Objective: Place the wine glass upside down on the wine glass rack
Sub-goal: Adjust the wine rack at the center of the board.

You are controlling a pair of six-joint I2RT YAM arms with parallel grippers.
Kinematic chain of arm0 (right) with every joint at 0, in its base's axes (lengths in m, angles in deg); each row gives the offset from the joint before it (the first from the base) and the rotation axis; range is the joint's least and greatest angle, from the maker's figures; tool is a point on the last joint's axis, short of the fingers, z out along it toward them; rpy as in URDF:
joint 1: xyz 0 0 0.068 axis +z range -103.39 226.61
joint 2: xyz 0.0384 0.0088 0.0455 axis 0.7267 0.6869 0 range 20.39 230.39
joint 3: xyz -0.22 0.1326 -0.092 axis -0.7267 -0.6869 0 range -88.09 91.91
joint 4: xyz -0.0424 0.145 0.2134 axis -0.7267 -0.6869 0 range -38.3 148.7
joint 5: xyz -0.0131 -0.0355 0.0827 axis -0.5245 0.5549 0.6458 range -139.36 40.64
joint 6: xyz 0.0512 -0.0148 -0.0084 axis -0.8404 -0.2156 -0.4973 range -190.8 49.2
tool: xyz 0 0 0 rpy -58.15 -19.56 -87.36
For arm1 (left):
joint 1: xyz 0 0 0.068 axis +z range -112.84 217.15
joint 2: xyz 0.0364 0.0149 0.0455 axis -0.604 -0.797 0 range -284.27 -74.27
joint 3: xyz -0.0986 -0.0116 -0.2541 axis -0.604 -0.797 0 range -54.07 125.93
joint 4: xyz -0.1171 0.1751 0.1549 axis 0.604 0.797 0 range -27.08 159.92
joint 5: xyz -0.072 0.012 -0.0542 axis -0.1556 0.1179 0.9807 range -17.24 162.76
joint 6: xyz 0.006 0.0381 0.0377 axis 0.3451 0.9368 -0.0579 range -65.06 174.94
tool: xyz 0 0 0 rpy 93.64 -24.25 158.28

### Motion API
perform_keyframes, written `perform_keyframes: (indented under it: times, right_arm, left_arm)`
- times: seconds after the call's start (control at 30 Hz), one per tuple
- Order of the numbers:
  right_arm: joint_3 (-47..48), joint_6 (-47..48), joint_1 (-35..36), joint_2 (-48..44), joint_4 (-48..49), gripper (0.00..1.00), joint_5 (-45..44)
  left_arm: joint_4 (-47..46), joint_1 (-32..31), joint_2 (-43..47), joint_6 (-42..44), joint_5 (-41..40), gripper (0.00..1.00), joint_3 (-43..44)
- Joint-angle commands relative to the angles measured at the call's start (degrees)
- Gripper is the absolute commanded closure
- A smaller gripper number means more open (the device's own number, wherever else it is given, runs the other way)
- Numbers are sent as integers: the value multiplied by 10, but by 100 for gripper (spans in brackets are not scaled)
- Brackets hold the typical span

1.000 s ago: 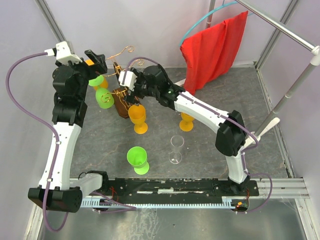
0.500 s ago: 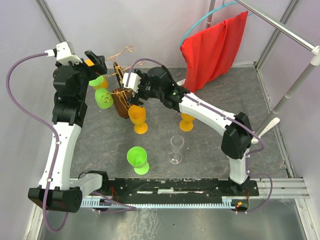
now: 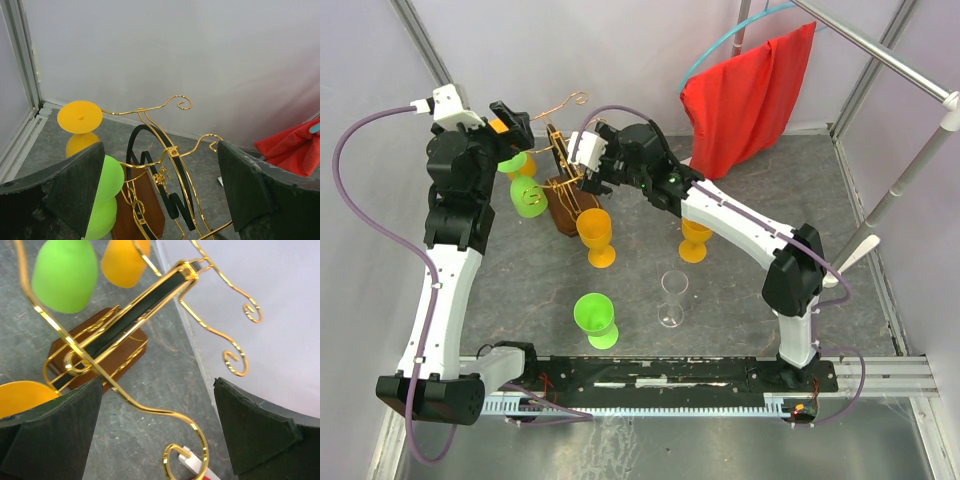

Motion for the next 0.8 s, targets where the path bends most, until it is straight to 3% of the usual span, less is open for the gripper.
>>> perform_keyframes:
  times: [0.0, 0.77]
  right_arm:
    - [56, 10, -10, 21, 19, 0, -25]
    - [137, -37, 15, 65, 10, 0, 45]
  left_arm:
    - [-8, 4, 10, 17, -7, 1, 21]
    - [-1, 6, 9, 27, -1, 1, 25]
